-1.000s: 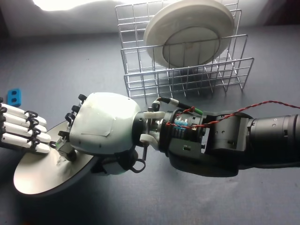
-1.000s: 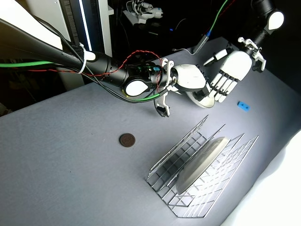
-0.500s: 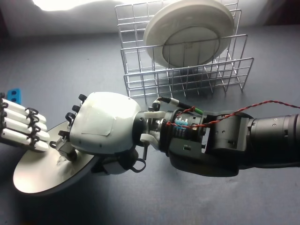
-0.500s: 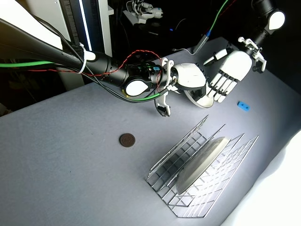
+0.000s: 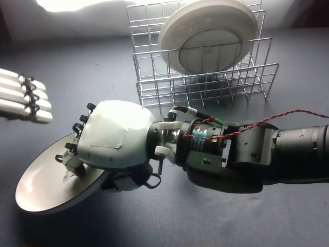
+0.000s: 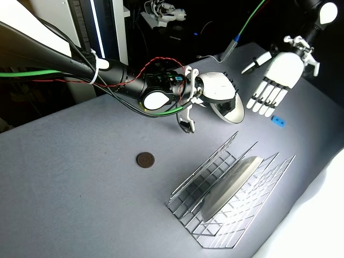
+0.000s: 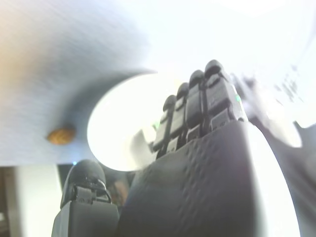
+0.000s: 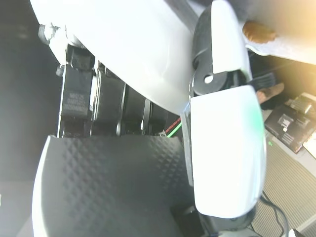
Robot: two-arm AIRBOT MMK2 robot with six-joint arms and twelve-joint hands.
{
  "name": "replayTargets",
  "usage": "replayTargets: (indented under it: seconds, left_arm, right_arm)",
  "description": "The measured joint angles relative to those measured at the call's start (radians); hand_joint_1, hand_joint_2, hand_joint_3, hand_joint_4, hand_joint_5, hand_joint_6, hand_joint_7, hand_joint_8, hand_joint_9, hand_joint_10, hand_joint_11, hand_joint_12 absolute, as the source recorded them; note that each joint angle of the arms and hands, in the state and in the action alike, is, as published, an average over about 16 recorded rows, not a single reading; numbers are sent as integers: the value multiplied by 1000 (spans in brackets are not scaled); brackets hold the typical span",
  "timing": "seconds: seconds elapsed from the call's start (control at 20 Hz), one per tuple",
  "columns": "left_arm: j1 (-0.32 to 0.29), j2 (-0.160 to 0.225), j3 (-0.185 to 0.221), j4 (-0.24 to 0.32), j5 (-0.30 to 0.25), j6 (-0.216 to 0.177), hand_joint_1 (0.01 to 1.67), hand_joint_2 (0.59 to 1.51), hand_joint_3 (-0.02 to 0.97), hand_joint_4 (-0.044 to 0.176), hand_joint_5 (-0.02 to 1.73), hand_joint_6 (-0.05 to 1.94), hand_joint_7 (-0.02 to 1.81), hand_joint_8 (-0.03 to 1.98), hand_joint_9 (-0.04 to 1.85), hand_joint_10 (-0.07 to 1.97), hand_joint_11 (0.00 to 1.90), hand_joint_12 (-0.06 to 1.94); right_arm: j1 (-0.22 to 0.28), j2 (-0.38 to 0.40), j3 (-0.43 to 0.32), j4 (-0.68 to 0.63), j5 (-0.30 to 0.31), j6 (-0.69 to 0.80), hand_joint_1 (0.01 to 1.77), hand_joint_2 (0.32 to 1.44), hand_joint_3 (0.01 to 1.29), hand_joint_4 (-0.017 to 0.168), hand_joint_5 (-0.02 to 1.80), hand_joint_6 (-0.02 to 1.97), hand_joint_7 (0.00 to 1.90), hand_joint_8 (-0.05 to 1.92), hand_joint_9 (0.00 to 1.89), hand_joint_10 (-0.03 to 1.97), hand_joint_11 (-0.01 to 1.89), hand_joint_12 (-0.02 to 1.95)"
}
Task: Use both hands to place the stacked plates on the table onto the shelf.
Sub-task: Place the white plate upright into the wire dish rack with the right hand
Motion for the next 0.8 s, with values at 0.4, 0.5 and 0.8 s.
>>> replayTargets:
  seconds: [0.4,0.5,0.8]
  left_arm:
    - [-140,44,-1,29,-39,-59,15,1114,12,7,17,13,17,8,21,7,13,1]
    - [-171,55,-1,39,-49,-75,15,1113,11,7,18,13,16,8,22,7,12,1]
    - [-241,83,-2,67,-70,-111,14,1113,12,7,20,13,18,8,22,7,13,1]
  right_arm:
    - [1,102,-90,-20,-13,1,1167,967,12,11,906,636,1074,510,1343,-3,1001,1025]
    - [2,139,-125,-28,-18,1,1167,967,13,12,918,635,1089,510,1350,-3,1000,1030]
    - [11,260,-244,-71,-37,2,1168,967,12,15,966,643,1140,514,1368,-3,994,1052]
